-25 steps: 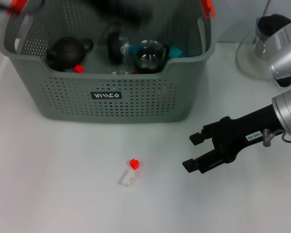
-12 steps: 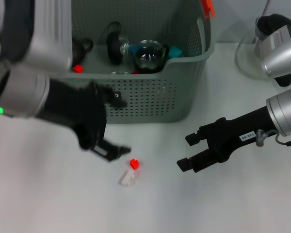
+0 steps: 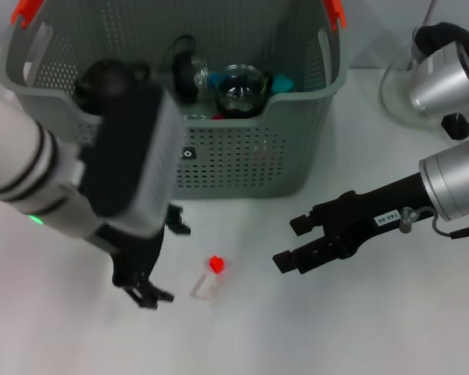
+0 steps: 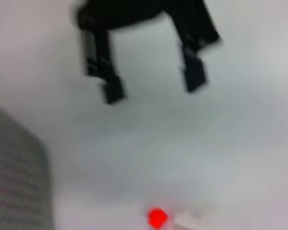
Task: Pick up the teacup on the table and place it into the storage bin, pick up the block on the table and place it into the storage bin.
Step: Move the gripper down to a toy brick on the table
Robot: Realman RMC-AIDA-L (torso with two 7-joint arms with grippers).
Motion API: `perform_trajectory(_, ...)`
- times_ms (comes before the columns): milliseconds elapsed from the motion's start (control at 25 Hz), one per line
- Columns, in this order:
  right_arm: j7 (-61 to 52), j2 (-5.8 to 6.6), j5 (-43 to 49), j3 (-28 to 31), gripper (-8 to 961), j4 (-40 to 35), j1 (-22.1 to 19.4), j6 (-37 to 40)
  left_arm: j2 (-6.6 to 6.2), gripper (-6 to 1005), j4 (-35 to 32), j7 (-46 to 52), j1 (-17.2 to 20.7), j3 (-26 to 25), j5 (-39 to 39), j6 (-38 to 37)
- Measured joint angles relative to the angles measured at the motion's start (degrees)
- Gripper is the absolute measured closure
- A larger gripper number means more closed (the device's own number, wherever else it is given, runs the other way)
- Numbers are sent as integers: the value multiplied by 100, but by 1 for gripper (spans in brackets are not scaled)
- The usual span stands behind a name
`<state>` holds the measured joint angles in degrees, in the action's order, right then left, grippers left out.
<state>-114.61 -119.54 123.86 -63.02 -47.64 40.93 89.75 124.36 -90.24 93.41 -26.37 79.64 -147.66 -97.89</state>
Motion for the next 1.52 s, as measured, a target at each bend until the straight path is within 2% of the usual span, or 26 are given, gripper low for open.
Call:
perform_trajectory(200,-106,-36,-11,9,24,10,17,-80,-2,77,362,-237,-163,635,-424,230)
perform_trajectory(680,-165,-66,-28,72,24,87,72,-138,-12,77,1035,-426,-761,1455,-787,341)
perform_trajectory(1040,-126,-13,-10,69,24,89,22,-68,9,78,1497,-445,-1250,1675,-772,431)
perform_trajectory(1360,-12,149,28,33,25,72,-83,-15,34,79,1654,-395,-1459,1789,-724,461)
perform_trajectory(1520,69,166,28,70,25,15,-166,-10,40,79,1769,-375,-1542,1835,-674,475)
